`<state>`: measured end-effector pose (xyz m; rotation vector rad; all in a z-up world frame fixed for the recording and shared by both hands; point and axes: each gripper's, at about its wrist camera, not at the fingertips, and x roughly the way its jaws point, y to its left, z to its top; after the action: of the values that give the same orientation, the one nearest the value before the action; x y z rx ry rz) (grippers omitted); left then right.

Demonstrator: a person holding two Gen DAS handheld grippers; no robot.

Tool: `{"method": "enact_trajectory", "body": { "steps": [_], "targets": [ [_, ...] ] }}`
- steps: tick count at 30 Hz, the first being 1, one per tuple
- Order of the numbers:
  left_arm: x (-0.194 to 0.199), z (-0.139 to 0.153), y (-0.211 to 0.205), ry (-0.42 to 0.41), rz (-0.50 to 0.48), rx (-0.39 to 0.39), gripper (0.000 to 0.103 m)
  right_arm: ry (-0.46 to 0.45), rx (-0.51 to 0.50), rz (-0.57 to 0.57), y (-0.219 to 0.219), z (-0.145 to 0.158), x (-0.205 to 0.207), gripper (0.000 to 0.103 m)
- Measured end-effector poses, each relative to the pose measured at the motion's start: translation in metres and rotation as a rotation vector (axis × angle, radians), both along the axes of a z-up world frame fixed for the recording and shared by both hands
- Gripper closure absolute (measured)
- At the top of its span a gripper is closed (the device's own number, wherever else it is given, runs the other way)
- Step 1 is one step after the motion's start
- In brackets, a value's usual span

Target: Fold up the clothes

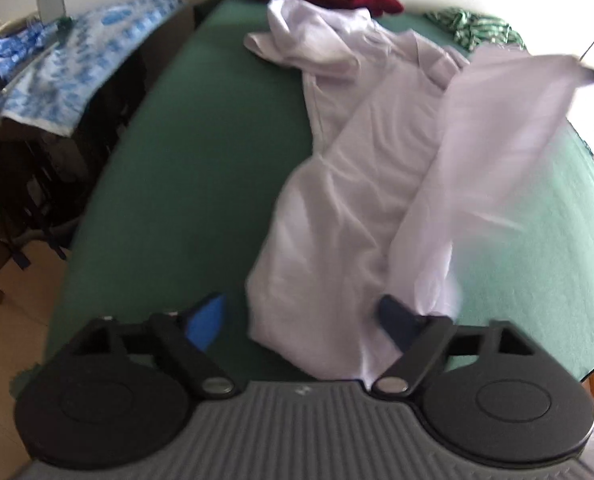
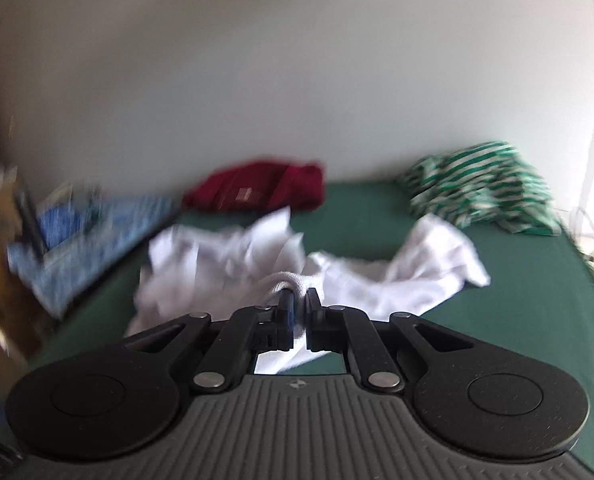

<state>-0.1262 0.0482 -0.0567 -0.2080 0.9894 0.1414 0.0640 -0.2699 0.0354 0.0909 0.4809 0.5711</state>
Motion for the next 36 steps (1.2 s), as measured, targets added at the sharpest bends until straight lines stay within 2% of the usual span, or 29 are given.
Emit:
{"method": "enact_trajectory", "body": {
  "steps": [1,2,3,5,8,11,13,14,15,16,18,20,22,23,24,26,28,30,33,34,36],
  "targets": [
    [0.004,0.001,-0.007,-0.002,-0.03,0.015,0.056,-0.01,0.049,-0.031,-0.02,0.011,-0.006,0.098],
    [0.008,0.002,-0.015,0.002,-0.065,0.008,0.076,-0.026,0.082,-0.058,-0.039,0.02,-0.014,0.098],
    [0.01,0.003,-0.02,0.004,-0.094,-0.011,0.09,-0.05,0.102,-0.088,-0.058,0.03,-0.024,0.098],
    [0.01,0.006,-0.031,0.0,-0.138,-0.029,0.097,-0.083,0.107,-0.132,-0.091,0.046,-0.049,0.098],
    [0.004,0.011,-0.047,-0.008,-0.167,-0.002,0.1,-0.113,0.088,-0.186,-0.135,0.065,-0.089,0.098],
    [-0.005,0.01,-0.054,0.009,-0.18,-0.043,0.1,-0.054,-0.004,-0.193,-0.148,0.05,-0.121,0.098],
    [-0.01,0.008,-0.059,0.012,-0.197,-0.091,0.095,-0.026,-0.102,-0.205,-0.15,0.03,-0.136,0.099],
    [-0.011,0.007,-0.062,0.007,-0.198,-0.104,0.077,-0.013,-0.145,-0.216,-0.15,0.018,-0.141,0.099],
    [-0.01,0.006,-0.067,-0.004,-0.189,-0.117,0.052,0.003,-0.16,-0.227,-0.151,0.007,-0.142,0.099],
    [-0.009,0.007,-0.071,-0.024,-0.192,-0.141,0.045,0.022,-0.158,-0.237,-0.153,-0.003,-0.141,0.099],
    [-0.009,0.009,-0.081,-0.065,-0.202,-0.192,0.036,0.06,-0.15,-0.258,-0.157,-0.018,-0.136,0.099],
    [-0.004,0.011,-0.092,-0.106,-0.209,-0.195,0.032,0.085,-0.135,-0.256,-0.157,-0.025,-0.132,0.099],
    [0.004,0.01,-0.101,-0.132,-0.198,-0.199,0.033,0.1,-0.121,-0.242,-0.157,-0.028,-0.13,0.099],
    [0.012,0.006,-0.105,-0.116,-0.186,-0.217,0.042,0.106,-0.115,-0.236,-0.157,-0.029,-0.128,0.099],
    [0.021,0.001,-0.108,-0.096,-0.173,-0.236,0.064,0.11,-0.113,-0.231,-0.157,-0.028,-0.126,0.099],
    [0.028,0.0,-0.115,-0.096,-0.154,-0.165,0.092,0.125,-0.086,-0.233,-0.16,-0.027,-0.123,0.099],
    [0.029,0.008,-0.113,-0.095,-0.131,-0.152,0.094,0.142,-0.051,-0.24,-0.164,-0.025,-0.121,0.099],
    [0.014,0.028,-0.099,-0.144,-0.1,-0.133,0.095,0.138,-0.005,-0.232,-0.17,-0.015,-0.122,0.099],
    [-0.023,0.072,-0.074,-0.227,-0.05,-0.111,0.095,0.116,0.078,-0.173,-0.184,0.01,-0.137,0.099],
    [-0.037,0.086,-0.066,-0.25,-0.035,-0.089,0.095,0.1,0.08,-0.141,-0.186,0.018,-0.145,0.103],
    [-0.059,0.102,-0.051,-0.255,-0.014,-0.035,0.095,0.089,0.08,-0.093,-0.19,0.025,-0.157,0.103]
  ]
}}
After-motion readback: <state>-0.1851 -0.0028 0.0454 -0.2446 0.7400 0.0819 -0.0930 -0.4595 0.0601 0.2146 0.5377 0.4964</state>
